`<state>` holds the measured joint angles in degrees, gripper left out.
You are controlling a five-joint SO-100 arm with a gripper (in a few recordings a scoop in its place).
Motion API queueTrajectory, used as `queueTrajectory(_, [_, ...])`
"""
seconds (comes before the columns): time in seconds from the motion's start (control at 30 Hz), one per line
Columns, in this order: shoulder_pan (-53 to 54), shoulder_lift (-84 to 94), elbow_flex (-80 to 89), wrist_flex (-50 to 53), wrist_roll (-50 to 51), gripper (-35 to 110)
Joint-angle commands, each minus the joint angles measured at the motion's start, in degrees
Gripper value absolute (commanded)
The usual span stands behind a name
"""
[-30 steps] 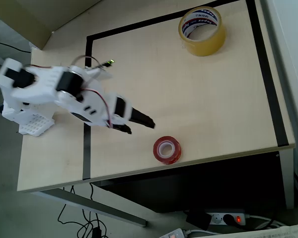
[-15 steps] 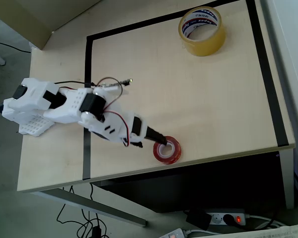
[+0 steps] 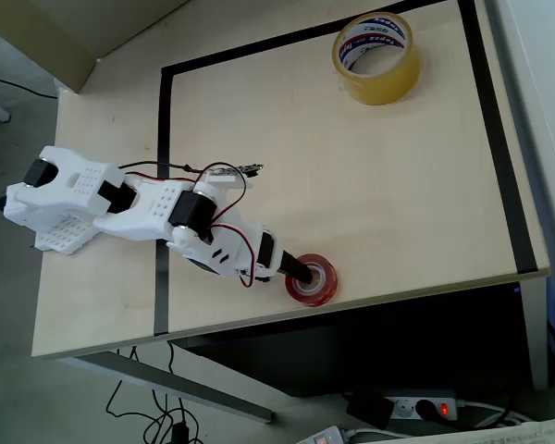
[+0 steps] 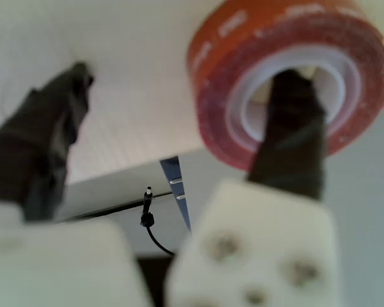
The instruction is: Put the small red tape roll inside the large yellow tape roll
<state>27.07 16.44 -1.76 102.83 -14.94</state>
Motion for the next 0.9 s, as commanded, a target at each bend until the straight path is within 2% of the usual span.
queueTrajectory(0.0, [-0.18, 1.23, -3.96, 0.79, 0.79, 3])
queueTrajectory(0.2, [-2.20, 1.49, -12.04, 0.79, 0.79, 0])
queueTrajectory(0.43, [-9.76, 19.95, -12.04, -2.37, 0.79, 0])
queueTrajectory(0.63, [-20.13, 30.23, -12.04, -13.62, 0.79, 0])
queueTrajectory(0.87, [-29.18, 27.07, -10.90, -30.23, 0.79, 0])
